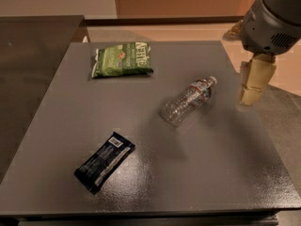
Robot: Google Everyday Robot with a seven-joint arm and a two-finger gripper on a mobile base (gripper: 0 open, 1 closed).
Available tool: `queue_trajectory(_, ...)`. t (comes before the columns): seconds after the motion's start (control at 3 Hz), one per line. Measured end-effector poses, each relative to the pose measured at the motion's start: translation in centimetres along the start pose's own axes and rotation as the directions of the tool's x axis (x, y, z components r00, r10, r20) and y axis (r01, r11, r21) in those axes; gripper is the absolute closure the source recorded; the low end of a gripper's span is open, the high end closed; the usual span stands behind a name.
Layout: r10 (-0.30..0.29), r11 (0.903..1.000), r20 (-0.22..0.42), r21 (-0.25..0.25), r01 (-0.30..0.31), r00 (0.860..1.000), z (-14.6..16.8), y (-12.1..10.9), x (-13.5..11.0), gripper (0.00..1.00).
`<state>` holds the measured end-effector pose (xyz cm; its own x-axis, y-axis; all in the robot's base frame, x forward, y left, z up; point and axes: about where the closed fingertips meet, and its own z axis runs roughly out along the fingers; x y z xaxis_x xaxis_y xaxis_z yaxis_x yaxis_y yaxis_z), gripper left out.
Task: Pick water bottle
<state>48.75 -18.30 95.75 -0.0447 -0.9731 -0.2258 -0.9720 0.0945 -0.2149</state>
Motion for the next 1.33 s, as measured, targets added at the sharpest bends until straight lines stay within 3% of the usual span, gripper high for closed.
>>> queue_trajectory(0.33,-0.086,0.9959,-0.013,-0.029,0.085,0.996,2.3,-1.2,-0.9,0.00)
queue_trajectory(0.67,-0.193,0.9807,-0.052,-0.042,0.191,0.980,5.0,-2.1,-1.4,0.00)
queue_trajectory(1.0,-0.290,0.9553,-0.070,-0.083,0.284,0.955,7.4,-2.3,-2.0,0.00)
queue_trajectory(1.33,-0.397,0.9098,-0.057,-0.157,0.384,0.916,9.9,-2.0,-2.8,0.00)
